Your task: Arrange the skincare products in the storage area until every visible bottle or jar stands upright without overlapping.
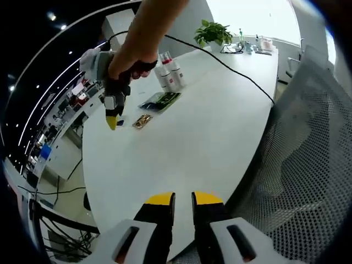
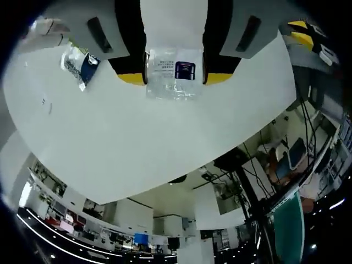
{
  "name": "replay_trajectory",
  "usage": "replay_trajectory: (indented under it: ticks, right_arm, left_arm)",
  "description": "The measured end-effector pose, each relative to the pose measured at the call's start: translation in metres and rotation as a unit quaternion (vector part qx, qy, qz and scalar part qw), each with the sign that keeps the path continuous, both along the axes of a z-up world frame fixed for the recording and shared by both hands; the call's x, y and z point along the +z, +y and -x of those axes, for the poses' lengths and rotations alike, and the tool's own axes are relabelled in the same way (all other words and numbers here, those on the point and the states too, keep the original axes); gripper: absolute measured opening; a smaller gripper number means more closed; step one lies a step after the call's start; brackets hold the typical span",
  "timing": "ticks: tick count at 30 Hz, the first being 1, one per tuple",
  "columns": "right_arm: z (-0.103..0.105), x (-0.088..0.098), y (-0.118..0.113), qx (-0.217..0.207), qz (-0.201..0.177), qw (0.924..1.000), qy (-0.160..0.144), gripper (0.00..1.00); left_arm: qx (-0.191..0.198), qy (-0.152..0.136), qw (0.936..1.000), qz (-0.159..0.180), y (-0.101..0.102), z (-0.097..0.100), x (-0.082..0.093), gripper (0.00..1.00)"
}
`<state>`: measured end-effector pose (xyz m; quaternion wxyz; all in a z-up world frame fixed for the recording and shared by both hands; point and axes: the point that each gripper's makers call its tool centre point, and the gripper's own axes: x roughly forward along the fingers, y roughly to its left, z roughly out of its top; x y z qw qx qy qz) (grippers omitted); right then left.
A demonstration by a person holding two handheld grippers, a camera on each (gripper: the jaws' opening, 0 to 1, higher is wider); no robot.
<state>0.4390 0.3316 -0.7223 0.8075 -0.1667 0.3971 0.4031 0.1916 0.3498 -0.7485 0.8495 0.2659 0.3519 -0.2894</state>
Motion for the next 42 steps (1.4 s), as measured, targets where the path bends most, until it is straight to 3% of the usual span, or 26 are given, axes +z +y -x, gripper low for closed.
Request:
replay_trajectory:
  ticks: [9, 12, 15, 18, 19, 22, 23, 24, 27, 30, 31, 32, 33, 36, 39, 42]
  right_arm:
    - [0.068, 0.008, -0.033, 0.024, -0.015, 0.9995, -0.014, 0.37]
    - [0.091, 0.005, -0.05, 0.029, -0.012, 0.9994, -0.016, 0.37]
    - [0.113, 0.007, -0.061, 0.008, -0.038, 0.9992, 0.0, 0.38]
    - [0.13, 0.007, -0.073, -0.003, -0.036, 0.9993, -0.004, 0.38]
    - [0.136, 0.007, -0.075, -0.013, -0.044, 0.9989, 0.002, 0.38]
    - [0.146, 0.01, -0.076, -0.043, -0.071, 0.9965, 0.011, 0.38]
    - [0.147, 0.013, -0.078, -0.046, -0.072, 0.9963, 0.009, 0.38]
    - [0.148, 0.015, -0.079, -0.05, -0.076, 0.9958, 0.008, 0.38]
    - [0.15, 0.024, -0.081, -0.058, -0.084, 0.9948, 0.003, 0.38]
    - [0.153, 0.035, -0.081, -0.039, -0.076, 0.9962, -0.018, 0.38]
    - [0.155, 0.038, -0.081, -0.03, -0.07, 0.9968, -0.025, 0.38]
    - [0.155, 0.04, -0.081, -0.024, -0.067, 0.997, -0.03, 0.38]
    - [0.156, 0.042, -0.081, -0.021, -0.065, 0.9971, -0.034, 0.38]
    - [0.157, 0.043, -0.083, -0.02, -0.064, 0.9971, -0.036, 0.38]
    - [0.157, 0.041, -0.086, -0.027, -0.062, 0.9972, -0.033, 0.38]
    - [0.159, 0.044, -0.088, -0.033, -0.068, 0.9965, -0.036, 0.38]
  left_arm:
    - [0.013, -0.009, 0.9998, 0.013, -0.001, -0.003, 0.006, 0.14]
    - [0.017, -0.024, 0.9988, 0.038, -0.005, -0.007, 0.015, 0.14]
    - [0.017, -0.019, 0.9987, 0.044, -0.006, -0.007, 0.015, 0.14]
    - [0.041, 0.014, 0.9968, 0.067, -0.007, -0.005, 0.013, 0.14]
    - [0.062, 0.029, 0.9935, 0.091, -0.007, -0.008, 0.017, 0.14]
    - [0.105, 0.018, 0.9859, 0.129, 0.001, -0.021, 0.035, 0.15]
    - [0.139, 0.025, 0.9769, 0.16, 0.004, -0.025, 0.042, 0.16]
    - [0.144, 0.025, 0.9746, 0.17, 0.004, -0.027, 0.044, 0.16]
    - [0.215, 0.037, 0.9395, 0.264, 0.006, -0.034, 0.063, 0.16]
    - [0.247, 0.055, 0.918, 0.305, 0.006, -0.031, 0.067, 0.17]
    - [0.261, 0.072, 0.9074, 0.322, 0.005, -0.029, 0.065, 0.18]
    - [0.269, 0.083, 0.9041, 0.321, 0.005, -0.026, 0.062, 0.19]
    - [0.267, 0.077, 0.9094, 0.31, 0.008, -0.027, 0.059, 0.19]
    - [0.274, 0.086, 0.9073, 0.307, 0.008, -0.03, 0.056, 0.19]
    - [0.276, 0.085, 0.9115, 0.293, 0.008, -0.031, 0.052, 0.19]
    - [0.281, 0.088, 0.9082, 0.298, 0.008, -0.031, 0.051, 0.19]
